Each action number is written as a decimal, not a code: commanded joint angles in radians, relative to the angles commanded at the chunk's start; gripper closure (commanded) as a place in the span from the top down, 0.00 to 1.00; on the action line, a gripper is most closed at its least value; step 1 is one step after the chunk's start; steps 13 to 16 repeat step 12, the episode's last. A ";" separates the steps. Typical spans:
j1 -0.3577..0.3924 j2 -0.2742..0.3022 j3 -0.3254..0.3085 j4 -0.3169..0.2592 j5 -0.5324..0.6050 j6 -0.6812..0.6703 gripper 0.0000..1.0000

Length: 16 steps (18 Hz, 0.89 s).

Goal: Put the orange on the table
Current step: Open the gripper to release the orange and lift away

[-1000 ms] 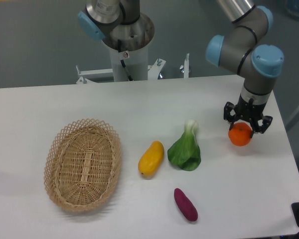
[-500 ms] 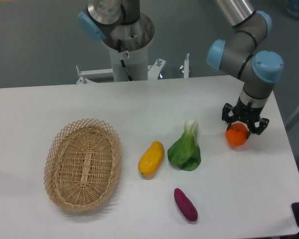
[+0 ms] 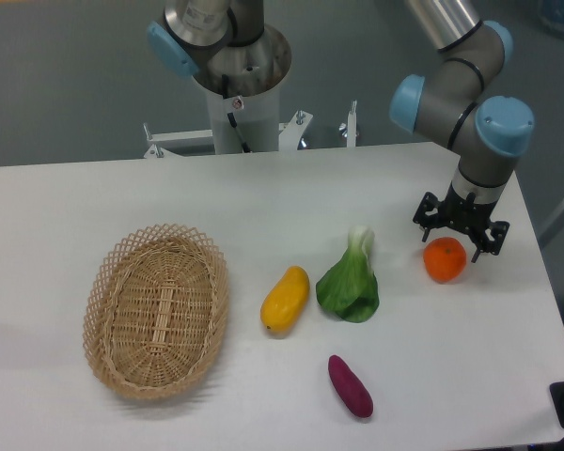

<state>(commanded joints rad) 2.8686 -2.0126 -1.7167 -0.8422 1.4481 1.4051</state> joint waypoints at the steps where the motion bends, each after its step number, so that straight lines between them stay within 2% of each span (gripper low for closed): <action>1: 0.000 0.005 0.018 0.000 0.000 0.005 1.00; 4: 0.001 0.037 0.052 0.000 0.002 0.014 1.00; 7: -0.002 0.038 0.083 -0.006 0.003 0.005 1.00; 16: -0.002 0.049 0.094 -0.009 0.002 0.002 1.00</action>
